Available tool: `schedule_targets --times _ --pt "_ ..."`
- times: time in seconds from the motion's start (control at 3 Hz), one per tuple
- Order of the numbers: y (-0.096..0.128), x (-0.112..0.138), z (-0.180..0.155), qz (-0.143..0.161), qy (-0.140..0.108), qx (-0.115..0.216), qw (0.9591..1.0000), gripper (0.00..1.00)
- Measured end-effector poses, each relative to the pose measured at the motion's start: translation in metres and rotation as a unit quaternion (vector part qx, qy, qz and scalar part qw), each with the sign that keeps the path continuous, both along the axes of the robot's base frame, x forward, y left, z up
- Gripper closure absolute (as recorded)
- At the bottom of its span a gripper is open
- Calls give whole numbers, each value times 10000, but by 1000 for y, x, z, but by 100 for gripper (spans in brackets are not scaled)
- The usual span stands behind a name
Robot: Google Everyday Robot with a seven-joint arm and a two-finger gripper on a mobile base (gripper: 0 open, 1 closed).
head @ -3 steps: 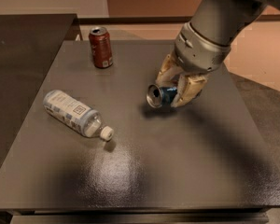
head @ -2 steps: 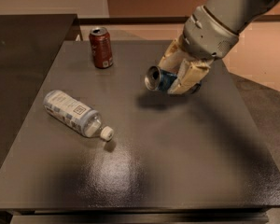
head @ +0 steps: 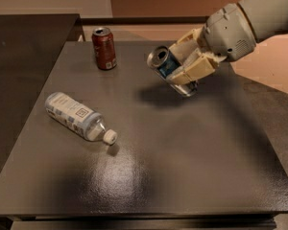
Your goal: Place redbull can upright
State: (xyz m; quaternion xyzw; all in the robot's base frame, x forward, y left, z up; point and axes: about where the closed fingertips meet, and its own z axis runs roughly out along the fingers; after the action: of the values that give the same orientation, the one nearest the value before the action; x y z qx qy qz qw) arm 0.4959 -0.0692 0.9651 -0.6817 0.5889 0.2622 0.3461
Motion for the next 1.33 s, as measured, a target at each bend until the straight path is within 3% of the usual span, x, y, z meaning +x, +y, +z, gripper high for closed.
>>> schedule_targets --times 0.33,0.67,1.33 --pt "-2 3 6 -346 55 802 9962 100" --pt "-11 8 4 -624 105 1326 9891 100" --pt "-25 17 -8 -899 168 2025 9750 100"
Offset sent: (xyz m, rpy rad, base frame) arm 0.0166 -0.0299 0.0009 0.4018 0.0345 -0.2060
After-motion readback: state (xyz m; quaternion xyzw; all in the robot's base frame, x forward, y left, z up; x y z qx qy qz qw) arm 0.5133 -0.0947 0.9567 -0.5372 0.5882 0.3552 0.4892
